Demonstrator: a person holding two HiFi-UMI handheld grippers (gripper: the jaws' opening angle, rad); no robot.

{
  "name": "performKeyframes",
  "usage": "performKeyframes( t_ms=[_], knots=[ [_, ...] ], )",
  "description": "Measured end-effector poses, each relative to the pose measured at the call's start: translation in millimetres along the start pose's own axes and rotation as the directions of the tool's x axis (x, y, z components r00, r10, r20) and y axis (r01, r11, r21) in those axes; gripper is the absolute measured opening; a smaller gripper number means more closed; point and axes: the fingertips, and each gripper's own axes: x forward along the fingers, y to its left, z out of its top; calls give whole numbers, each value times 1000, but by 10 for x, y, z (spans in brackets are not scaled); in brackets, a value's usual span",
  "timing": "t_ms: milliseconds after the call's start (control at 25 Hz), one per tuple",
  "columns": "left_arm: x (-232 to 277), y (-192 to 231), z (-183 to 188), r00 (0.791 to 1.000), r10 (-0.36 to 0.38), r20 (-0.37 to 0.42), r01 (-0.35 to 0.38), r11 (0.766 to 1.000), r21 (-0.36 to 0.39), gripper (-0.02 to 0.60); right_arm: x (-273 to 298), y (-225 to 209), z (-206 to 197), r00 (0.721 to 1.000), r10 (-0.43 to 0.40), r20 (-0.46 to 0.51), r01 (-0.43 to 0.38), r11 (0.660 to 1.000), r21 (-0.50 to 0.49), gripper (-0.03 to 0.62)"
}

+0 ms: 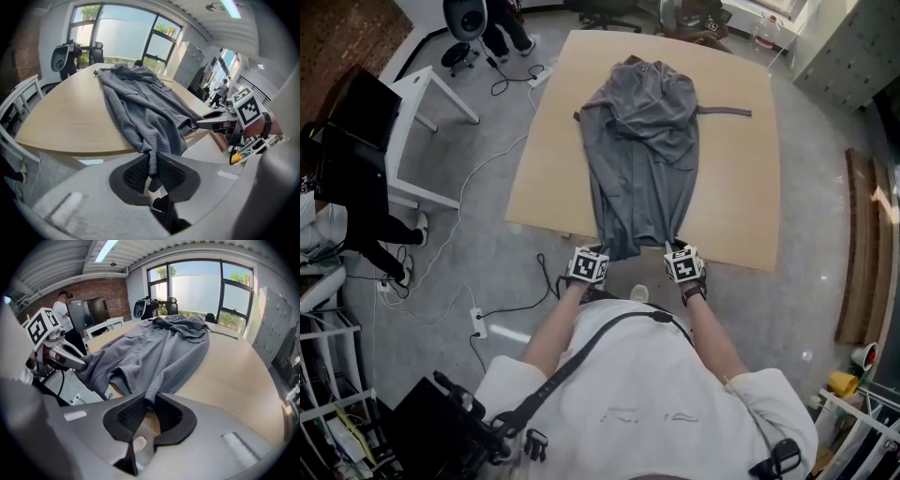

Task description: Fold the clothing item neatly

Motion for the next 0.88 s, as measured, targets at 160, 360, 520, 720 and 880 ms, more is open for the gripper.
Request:
performKeyframes(
  t_ms=[160, 360, 520, 720, 880],
  knots=[
    [-257, -324, 107, 995, -8, 99, 11, 1000, -23, 38, -406, 93, -6, 988, 102, 113, -104, 995, 9, 48],
    [-345, -729, 448, 977, -26, 211, 37, 998, -47, 38, -655, 172, 169, 967, 167, 194, -174, 985, 19, 48],
    [-667, -881, 772, 947, -53, 316, 78, 995, -66, 37, -910, 329, 532, 933, 259, 250, -265, 964, -9, 48],
    [-1253, -878, 1124, 895, -50, 442, 90, 993, -70, 35, -1300, 469, 961, 901, 318, 293, -322, 946, -38, 48],
    [-1619, -1046, 1229, 858, -66, 509, 119, 990, -72, 35, -1699, 528, 1077, 875, 335, 350, -346, 938, -32, 48]
  ],
)
